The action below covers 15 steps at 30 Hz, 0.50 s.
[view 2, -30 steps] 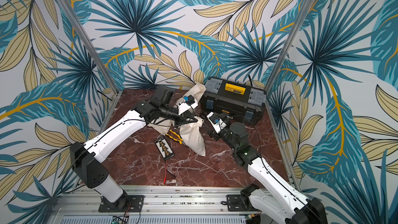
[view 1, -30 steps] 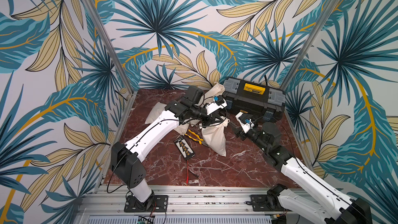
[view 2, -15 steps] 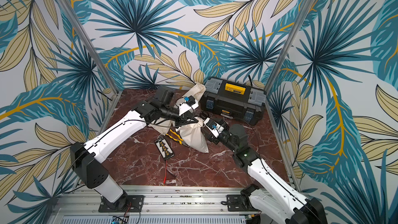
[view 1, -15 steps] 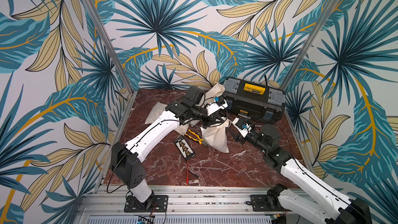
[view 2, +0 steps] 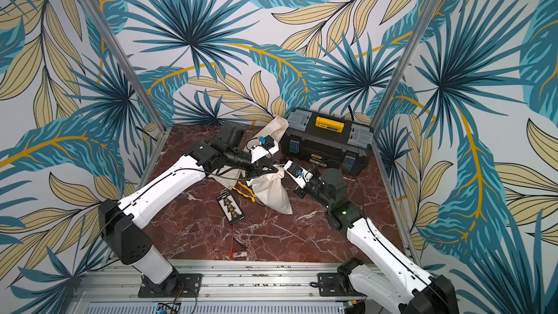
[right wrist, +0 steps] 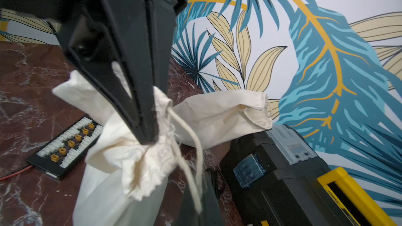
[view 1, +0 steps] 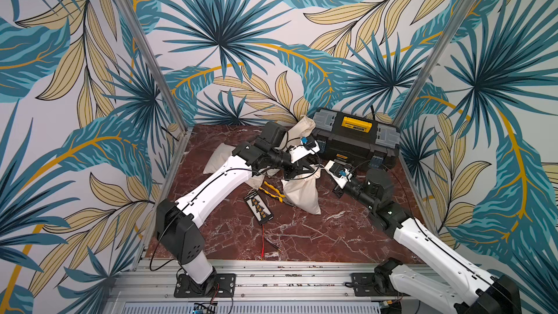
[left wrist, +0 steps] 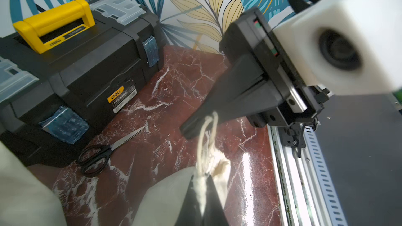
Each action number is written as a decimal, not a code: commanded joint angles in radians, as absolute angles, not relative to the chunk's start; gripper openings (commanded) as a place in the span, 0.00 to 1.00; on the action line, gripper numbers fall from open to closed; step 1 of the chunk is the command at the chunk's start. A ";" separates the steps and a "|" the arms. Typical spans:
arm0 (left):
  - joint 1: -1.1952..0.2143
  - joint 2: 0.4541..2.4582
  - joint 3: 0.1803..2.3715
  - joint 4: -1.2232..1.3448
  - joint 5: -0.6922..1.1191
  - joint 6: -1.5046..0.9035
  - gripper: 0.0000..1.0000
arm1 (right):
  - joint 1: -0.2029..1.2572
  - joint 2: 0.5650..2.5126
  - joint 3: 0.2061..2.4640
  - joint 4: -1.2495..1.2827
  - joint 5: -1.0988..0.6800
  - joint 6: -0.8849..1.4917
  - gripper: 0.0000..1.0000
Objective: Close the soil bag
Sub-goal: Frap the soil bag at the center of the board.
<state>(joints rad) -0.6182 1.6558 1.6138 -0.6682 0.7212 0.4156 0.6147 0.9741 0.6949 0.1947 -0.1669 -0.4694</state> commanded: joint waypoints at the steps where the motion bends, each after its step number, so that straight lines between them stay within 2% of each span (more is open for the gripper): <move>1: -0.614 1.617 1.571 -0.674 0.553 0.463 0.01 | 0.612 0.918 0.678 0.184 0.060 -0.421 0.00; 3: -0.614 1.594 1.544 -0.649 0.472 0.454 0.05 | 0.611 0.855 0.661 0.231 0.074 -0.402 0.00; 10: -0.675 1.463 1.439 -0.394 0.447 0.413 0.53 | 0.612 0.864 0.799 0.136 -0.075 -0.341 0.00; 15: -0.716 1.426 1.426 -0.235 0.488 0.368 0.64 | 0.612 0.898 0.845 0.144 -0.151 -0.311 0.00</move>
<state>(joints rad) -0.7044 1.4555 1.4376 -0.4034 0.4721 0.3996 0.6147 0.8928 0.8230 0.1455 -0.0986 -0.3588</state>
